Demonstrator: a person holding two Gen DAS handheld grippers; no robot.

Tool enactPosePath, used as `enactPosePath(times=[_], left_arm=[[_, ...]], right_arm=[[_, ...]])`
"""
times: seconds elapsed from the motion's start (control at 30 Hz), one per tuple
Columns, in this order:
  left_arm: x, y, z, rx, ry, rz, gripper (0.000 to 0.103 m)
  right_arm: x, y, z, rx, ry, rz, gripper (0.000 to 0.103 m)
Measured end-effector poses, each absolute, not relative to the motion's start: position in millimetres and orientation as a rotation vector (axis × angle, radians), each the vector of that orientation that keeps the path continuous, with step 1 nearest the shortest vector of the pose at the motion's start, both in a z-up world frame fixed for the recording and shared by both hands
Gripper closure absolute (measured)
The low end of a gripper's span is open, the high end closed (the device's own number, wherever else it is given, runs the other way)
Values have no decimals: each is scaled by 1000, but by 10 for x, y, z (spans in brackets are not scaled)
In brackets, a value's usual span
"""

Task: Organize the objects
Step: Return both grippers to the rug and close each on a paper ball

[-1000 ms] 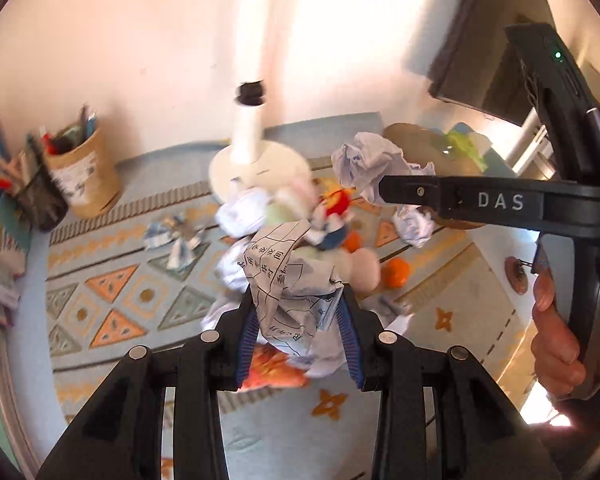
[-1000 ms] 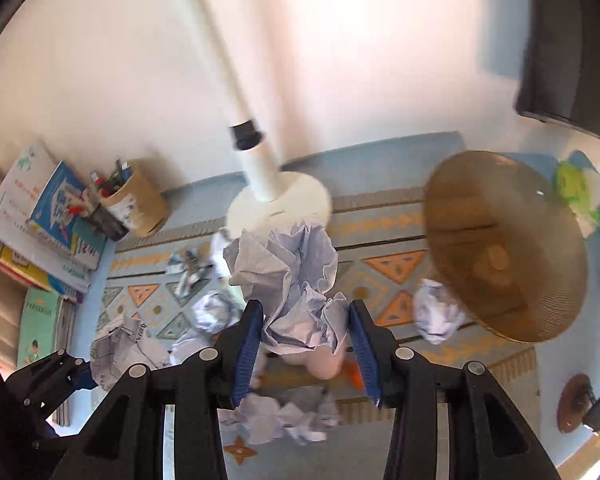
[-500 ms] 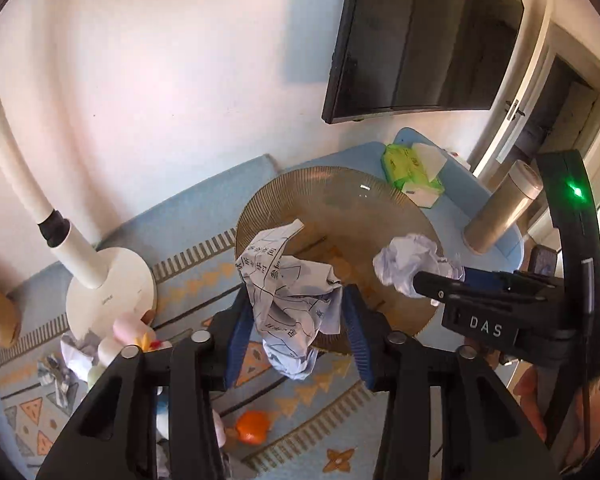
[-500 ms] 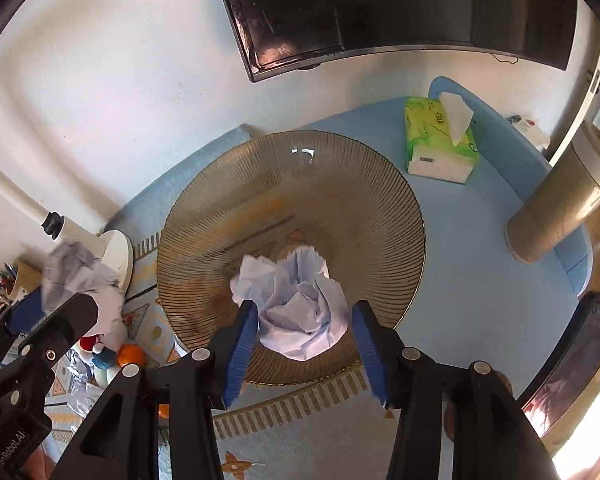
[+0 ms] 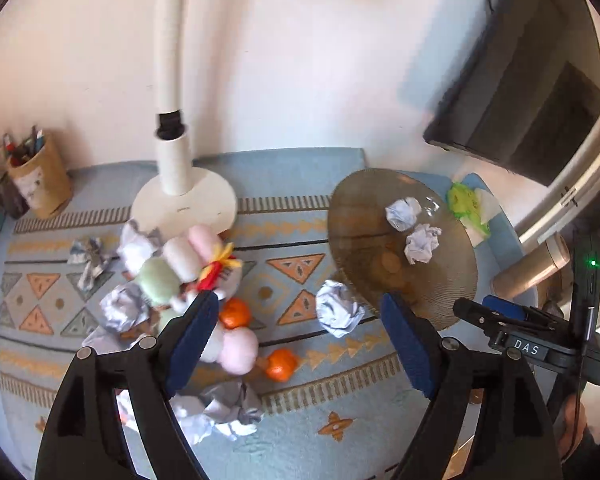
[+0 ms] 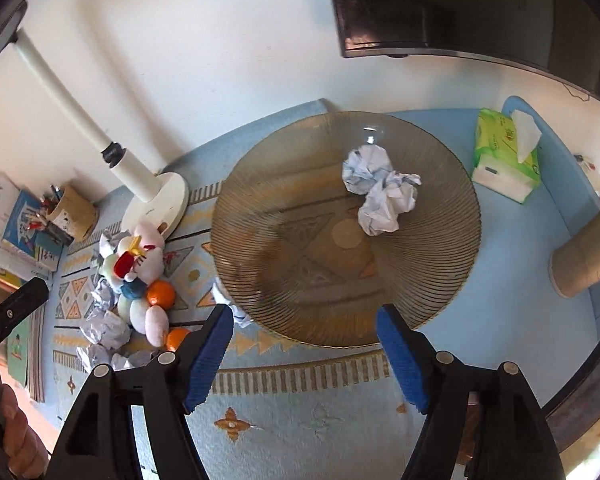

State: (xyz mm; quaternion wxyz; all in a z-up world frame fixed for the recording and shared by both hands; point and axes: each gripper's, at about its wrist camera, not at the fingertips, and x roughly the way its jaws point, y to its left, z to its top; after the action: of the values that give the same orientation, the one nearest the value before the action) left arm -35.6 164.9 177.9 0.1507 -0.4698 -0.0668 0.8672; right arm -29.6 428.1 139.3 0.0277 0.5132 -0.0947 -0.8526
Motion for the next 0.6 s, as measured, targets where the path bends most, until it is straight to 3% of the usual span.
enactPosePath(times=[0.33, 0.6], left_arm=[[321, 140, 1516, -1554, -520, 2683, 21], [397, 60, 1021, -1662, -581, 2484, 21]], right_arm=[[-362, 3191, 1028, 1613, -125, -2345, 30], [-211, 2514, 660, 1678, -35, -2104, 30]])
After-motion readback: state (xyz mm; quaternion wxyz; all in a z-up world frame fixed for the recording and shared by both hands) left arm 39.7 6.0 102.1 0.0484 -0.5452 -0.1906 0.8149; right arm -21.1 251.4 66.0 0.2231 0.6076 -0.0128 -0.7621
